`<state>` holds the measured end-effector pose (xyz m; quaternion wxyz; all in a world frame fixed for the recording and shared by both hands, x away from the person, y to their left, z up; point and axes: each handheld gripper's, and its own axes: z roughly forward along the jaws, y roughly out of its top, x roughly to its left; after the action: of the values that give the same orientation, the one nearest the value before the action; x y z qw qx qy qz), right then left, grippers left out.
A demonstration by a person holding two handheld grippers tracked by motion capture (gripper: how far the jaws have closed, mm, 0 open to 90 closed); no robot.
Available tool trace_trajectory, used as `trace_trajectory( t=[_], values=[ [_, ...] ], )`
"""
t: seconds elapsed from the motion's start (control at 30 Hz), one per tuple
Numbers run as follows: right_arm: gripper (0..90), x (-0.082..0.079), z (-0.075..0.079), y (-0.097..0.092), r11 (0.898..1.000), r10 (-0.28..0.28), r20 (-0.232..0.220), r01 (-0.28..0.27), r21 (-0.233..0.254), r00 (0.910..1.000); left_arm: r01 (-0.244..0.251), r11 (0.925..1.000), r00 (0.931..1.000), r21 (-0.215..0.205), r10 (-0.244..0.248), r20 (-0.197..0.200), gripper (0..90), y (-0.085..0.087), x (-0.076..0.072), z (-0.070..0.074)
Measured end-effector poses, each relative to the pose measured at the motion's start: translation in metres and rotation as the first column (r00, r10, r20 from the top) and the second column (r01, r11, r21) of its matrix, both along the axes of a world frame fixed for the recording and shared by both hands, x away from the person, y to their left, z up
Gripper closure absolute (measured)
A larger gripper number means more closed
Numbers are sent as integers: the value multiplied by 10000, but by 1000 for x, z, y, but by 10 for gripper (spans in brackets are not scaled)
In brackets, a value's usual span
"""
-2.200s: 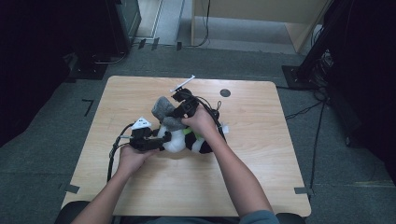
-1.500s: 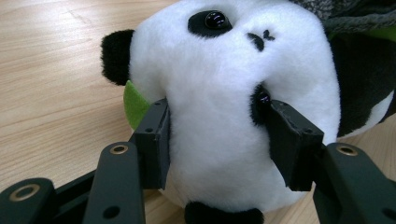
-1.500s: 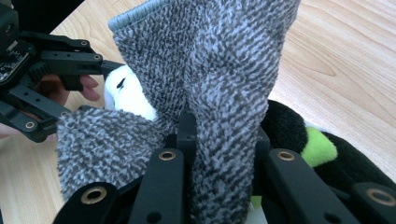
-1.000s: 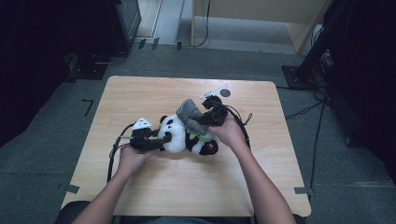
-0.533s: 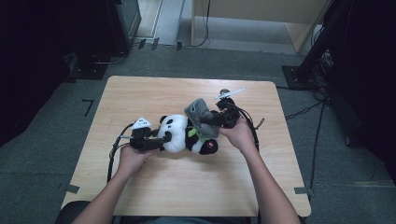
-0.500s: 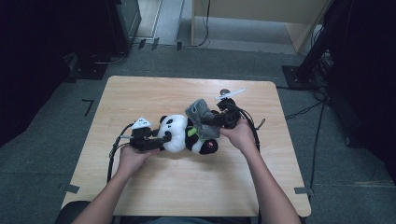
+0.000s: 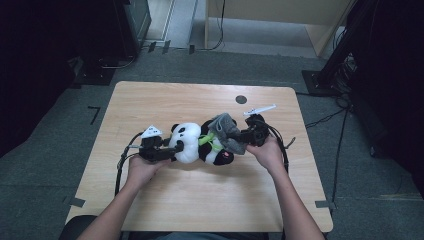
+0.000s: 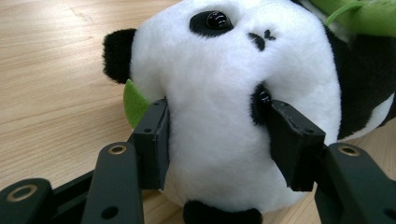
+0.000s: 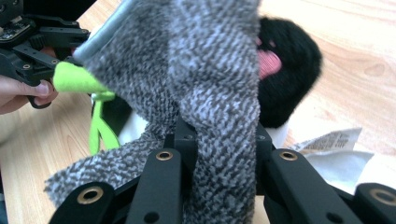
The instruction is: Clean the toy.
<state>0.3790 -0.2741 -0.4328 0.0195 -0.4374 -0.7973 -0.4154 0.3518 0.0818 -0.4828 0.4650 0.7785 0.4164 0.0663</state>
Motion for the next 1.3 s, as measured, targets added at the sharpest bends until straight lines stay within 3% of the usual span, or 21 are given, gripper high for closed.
trace_trajectory(
  t=[0.2, 0.57, 0.7, 0.87, 1.03, 1.3],
  values=[
    [743, -6, -11, -10, 9985, -260, 72, 256, 478, 9996, 19, 10000, 10000, 13, -19, 36, 446, 0, 0, 0],
    [749, -15, -32, -30, 9965, -759, -172, 764, 329, 9970, -55, 10000, 10000, -81, 55, 39, 443, 0, 1, 0],
    [749, -16, -36, -32, 9959, -902, -204, 904, 99, 9957, -55, 9999, 9999, -85, 56, 136, 435, 0, 1, 0],
    [753, -16, -39, -38, 9920, -1147, -290, 1130, -563, 9930, -33, 9999, 9999, -138, 35, 155, 435, 1, 1, 0],
    [760, -23, -19, -41, 9913, -1212, 242, 1223, -496, 9923, -19, 9997, 9999, -256, 23, 135, 432, 1, 1, 0],
    [763, -28, 26, -32, 9932, -1151, 1238, 1121, 312, 9856, -45, 9996, 9999, -265, 49, 139, 416, 0, -1, 2]
  ],
)
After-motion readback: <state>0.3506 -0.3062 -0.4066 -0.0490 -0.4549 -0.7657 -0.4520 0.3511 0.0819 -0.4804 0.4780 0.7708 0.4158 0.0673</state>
